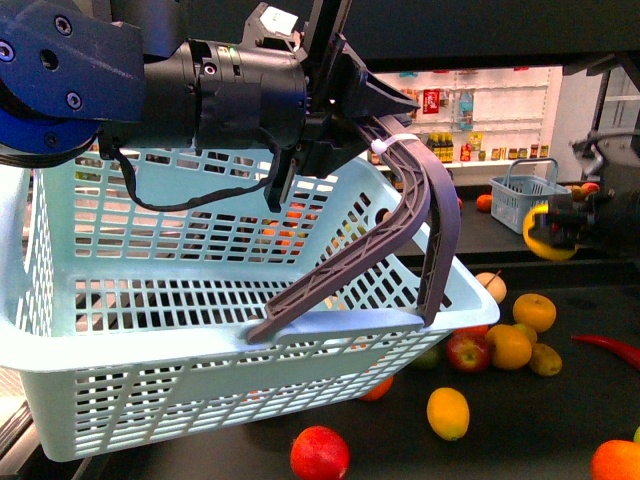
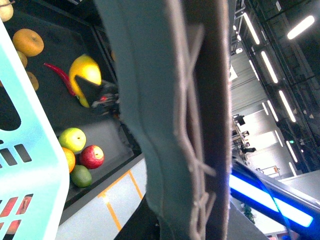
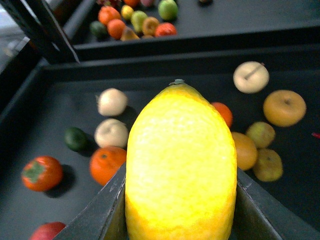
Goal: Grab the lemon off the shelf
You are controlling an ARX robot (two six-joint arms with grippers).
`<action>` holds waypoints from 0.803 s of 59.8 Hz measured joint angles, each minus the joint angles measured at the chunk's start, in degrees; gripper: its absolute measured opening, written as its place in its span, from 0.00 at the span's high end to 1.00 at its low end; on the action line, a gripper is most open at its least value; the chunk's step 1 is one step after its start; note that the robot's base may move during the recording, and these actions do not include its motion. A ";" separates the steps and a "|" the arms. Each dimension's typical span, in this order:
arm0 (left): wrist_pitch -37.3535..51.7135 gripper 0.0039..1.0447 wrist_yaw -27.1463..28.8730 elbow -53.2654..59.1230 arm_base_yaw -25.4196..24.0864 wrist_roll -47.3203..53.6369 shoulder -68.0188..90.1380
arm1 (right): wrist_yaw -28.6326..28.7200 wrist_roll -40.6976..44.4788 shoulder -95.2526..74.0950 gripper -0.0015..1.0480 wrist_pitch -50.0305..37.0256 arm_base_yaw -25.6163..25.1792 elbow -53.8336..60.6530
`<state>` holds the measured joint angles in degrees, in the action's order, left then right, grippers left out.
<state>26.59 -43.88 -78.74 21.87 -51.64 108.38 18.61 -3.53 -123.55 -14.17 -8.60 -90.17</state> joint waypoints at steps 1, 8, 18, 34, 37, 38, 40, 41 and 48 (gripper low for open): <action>0.00 0.92 0.00 0.00 -0.02 0.00 0.00 | 0.39 -0.61 0.70 0.56 0.00 0.07 0.31; 0.00 0.92 0.02 0.00 -0.02 0.00 0.00 | 3.93 -4.72 6.88 0.56 -0.04 1.09 3.69; 0.00 0.92 0.02 0.00 -0.02 0.00 0.00 | 9.18 -10.56 14.19 0.56 -1.31 4.63 10.60; 0.00 0.92 0.02 0.00 -0.02 0.00 0.00 | 10.69 -14.40 16.37 0.56 -3.02 11.23 15.10; 0.00 0.92 0.02 0.00 -0.02 0.00 0.00 | 10.58 -14.88 16.35 0.56 -3.32 12.04 15.65; 0.00 0.92 0.00 0.00 -0.02 0.00 0.00 | 10.60 -15.04 16.31 0.56 -3.63 12.46 15.98; 0.00 0.92 0.00 0.00 0.00 0.00 0.00 | 10.56 -15.19 16.20 0.56 -4.00 12.98 16.35; 0.00 0.92 0.02 0.00 0.00 0.00 0.00 | 10.54 -15.19 16.11 0.56 -4.09 13.18 16.41; 0.00 0.92 0.02 0.00 -0.02 0.00 0.00 | 9.55 -15.32 15.23 0.56 -4.57 14.91 16.81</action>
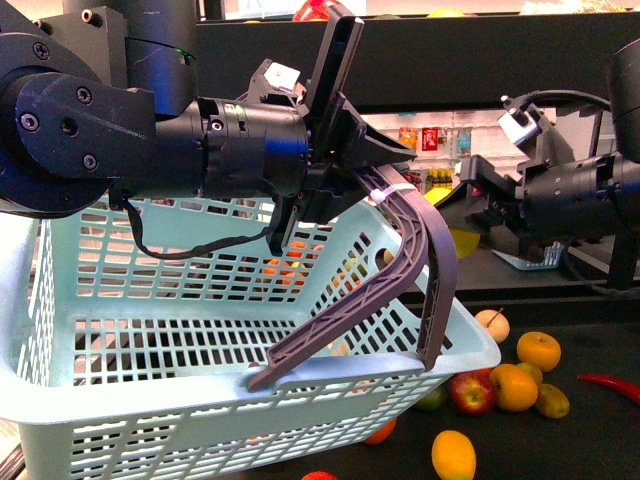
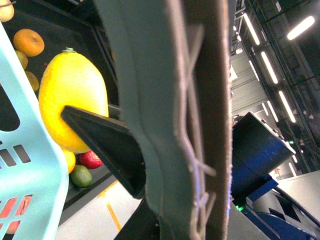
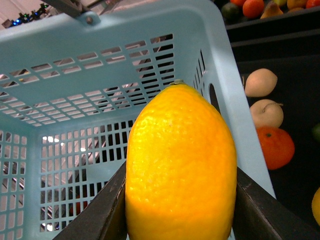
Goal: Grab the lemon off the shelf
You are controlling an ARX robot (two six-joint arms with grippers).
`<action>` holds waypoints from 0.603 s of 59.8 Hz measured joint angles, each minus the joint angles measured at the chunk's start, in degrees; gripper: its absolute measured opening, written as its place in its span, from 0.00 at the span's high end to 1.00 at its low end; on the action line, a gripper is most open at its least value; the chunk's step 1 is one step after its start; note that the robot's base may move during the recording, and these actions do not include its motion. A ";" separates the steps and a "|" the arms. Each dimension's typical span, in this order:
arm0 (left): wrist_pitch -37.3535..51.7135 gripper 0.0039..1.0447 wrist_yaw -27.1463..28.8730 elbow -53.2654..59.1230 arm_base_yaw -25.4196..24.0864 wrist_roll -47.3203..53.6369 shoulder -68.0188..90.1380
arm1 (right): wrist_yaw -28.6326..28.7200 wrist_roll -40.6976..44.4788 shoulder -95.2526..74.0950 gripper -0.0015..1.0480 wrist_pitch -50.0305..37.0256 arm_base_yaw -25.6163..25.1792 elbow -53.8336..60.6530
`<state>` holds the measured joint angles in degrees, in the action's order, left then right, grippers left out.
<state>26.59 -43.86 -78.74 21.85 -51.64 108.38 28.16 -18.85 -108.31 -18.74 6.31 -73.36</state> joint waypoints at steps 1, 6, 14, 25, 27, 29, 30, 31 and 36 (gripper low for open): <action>0.00 0.92 0.00 0.00 0.00 0.00 0.00 | -0.11 0.00 -0.24 0.56 -0.02 0.31 0.00; 0.00 0.92 0.00 0.00 0.00 0.00 0.00 | -0.26 0.00 -1.18 0.56 -0.02 1.29 0.07; 0.00 0.92 -0.02 0.00 0.00 0.00 0.00 | -0.57 0.24 -2.47 0.50 0.09 2.51 0.07; 0.00 0.92 0.00 0.00 0.00 0.00 0.00 | -1.77 0.35 -2.84 0.23 -1.62 2.62 0.07; 0.00 0.92 0.02 0.00 0.00 0.02 0.00 | -1.84 0.35 -2.75 0.18 -2.14 2.32 0.04; 0.00 0.92 -0.02 0.00 0.00 -0.09 0.00 | -1.99 0.26 -2.69 0.14 -2.84 1.86 0.04; 0.00 0.92 -0.07 0.00 0.00 -0.13 0.00 | -2.01 0.11 -2.67 0.12 -3.10 1.68 0.00; -0.02 0.92 0.00 0.00 0.02 -0.09 0.02 | -2.01 0.07 -2.64 0.11 -3.34 1.49 -0.04; -0.04 0.92 -0.04 0.00 0.02 -0.04 0.09 | -3.19 -0.57 -2.64 0.07 -4.63 -0.68 -1.36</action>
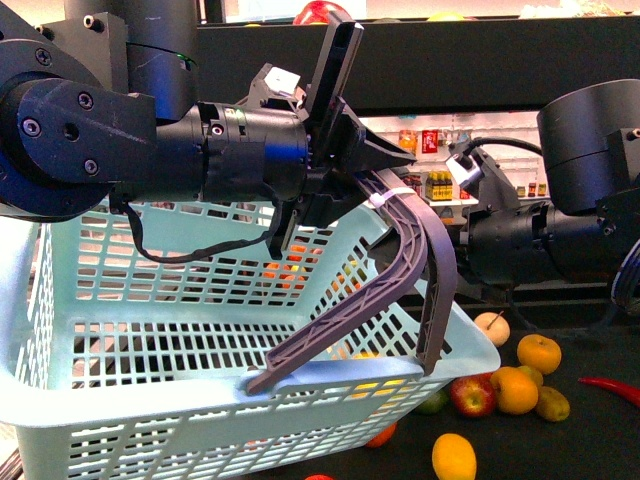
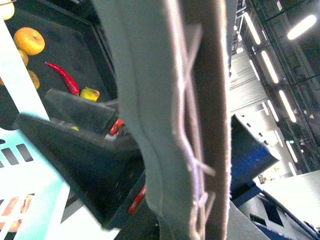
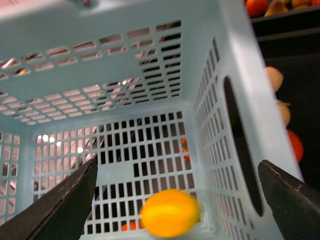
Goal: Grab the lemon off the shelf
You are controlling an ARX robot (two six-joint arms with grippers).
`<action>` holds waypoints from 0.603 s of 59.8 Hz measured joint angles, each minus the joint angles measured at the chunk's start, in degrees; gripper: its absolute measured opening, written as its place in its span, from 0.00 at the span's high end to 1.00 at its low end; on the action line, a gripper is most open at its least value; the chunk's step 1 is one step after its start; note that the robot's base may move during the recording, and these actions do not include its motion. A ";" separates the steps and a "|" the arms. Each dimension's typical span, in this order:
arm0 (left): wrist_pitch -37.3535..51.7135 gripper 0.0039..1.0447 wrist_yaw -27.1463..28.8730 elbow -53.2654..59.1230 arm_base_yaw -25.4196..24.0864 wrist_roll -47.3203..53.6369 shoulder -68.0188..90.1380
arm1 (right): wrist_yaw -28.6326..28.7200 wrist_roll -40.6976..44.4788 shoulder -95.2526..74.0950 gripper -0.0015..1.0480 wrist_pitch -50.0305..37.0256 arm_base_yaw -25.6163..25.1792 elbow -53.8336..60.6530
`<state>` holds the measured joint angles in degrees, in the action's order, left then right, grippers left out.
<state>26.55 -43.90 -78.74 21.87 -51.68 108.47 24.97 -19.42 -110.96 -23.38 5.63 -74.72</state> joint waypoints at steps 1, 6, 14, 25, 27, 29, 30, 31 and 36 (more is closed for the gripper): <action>0.00 0.92 0.02 0.00 0.00 -0.02 0.00 | -0.20 -0.15 0.00 0.07 -0.09 -0.35 -0.31; 0.00 0.92 0.07 0.00 -0.02 0.00 0.00 | -2.58 -0.50 0.00 0.07 -0.35 -3.76 -3.37; 0.00 0.92 0.11 0.00 -0.02 0.02 0.04 | -6.88 1.99 -1.22 0.07 1.03 -9.16 -8.72; 0.00 0.92 0.04 0.00 0.00 -0.02 0.04 | -11.50 11.41 -9.20 0.07 3.98 -13.07 -10.82; 0.00 0.92 0.00 0.00 -0.02 -0.04 0.04 | -11.96 13.00 -11.37 0.07 4.22 -13.22 -10.75; 0.00 0.92 0.00 0.00 0.00 -0.04 0.04 | -12.79 14.88 -14.43 0.07 4.44 -13.27 -10.51; 0.00 0.92 0.00 0.00 0.00 -0.02 0.04 | -13.05 15.63 -15.17 0.07 4.44 -13.27 -10.40; 0.00 0.92 0.00 0.00 -0.02 0.00 0.07 | -13.57 16.31 -16.68 0.07 4.44 -13.25 -10.19; 0.00 0.92 0.02 0.00 -0.02 0.00 0.07 | -14.58 18.47 -21.57 0.07 4.44 -12.87 -9.81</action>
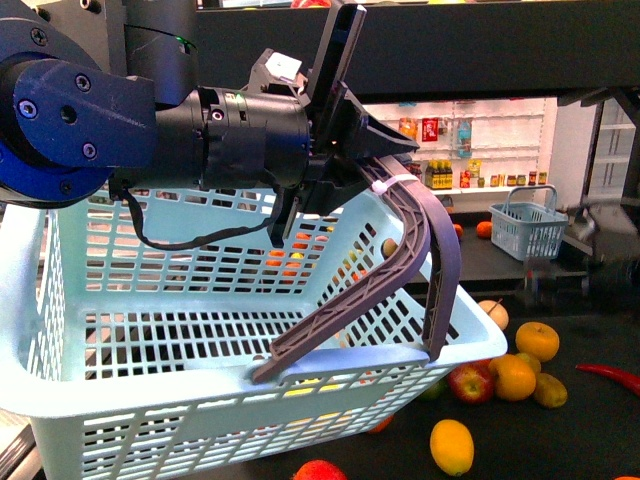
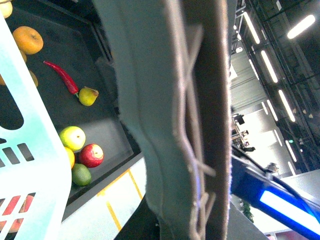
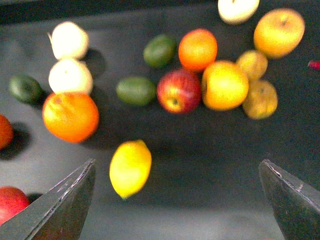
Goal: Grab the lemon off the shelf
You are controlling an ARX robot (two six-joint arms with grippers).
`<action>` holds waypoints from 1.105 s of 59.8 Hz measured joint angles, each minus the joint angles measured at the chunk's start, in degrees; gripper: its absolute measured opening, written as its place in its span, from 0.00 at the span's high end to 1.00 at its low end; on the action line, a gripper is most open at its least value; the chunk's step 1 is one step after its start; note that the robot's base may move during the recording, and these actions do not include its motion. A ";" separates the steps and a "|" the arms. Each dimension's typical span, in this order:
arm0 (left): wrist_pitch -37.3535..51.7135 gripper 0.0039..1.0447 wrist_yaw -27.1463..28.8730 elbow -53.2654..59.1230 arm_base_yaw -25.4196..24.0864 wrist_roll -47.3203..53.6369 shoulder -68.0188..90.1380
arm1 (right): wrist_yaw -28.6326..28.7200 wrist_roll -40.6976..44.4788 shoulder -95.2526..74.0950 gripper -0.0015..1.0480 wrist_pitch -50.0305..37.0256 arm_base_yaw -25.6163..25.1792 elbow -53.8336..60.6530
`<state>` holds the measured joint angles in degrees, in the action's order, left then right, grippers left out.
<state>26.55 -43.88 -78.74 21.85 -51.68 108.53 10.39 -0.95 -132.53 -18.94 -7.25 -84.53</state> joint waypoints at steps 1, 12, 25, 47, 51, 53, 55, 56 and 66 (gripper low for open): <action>0.00 0.92 0.00 0.00 0.00 -0.02 0.00 | -0.26 0.39 -1.25 0.07 0.02 0.15 0.00; 0.00 0.92 0.04 0.00 0.00 -0.02 0.00 | -2.03 0.79 -9.99 0.07 1.09 2.84 -2.62; 0.00 0.92 0.02 0.00 0.00 0.00 0.00 | -5.20 0.31 -20.74 0.07 6.38 7.61 -13.97; 0.00 0.92 0.13 0.00 0.00 0.00 0.02 | -13.88 0.37 -41.48 0.07 24.06 10.40 -47.17; 0.00 0.92 0.04 0.00 0.02 0.00 0.02 | -14.05 0.33 -45.07 0.07 27.54 10.38 -53.77; 0.00 0.92 0.02 0.00 0.00 0.00 0.02 | -14.27 0.33 -46.93 0.07 29.42 10.38 -57.20; 0.00 0.92 0.00 0.00 0.00 0.00 0.02 | -14.43 0.33 -48.13 0.07 30.73 10.40 -59.60; 0.00 0.92 0.02 0.00 0.00 0.00 0.02 | -14.49 0.31 -49.40 0.07 32.15 10.40 -62.07; 0.00 0.92 0.07 0.00 0.00 0.00 0.02 | -15.12 0.28 -56.72 0.07 38.95 10.64 -75.45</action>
<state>26.55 -43.81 -78.74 21.85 -51.68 108.55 -4.73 -0.67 -189.25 20.01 3.40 -159.98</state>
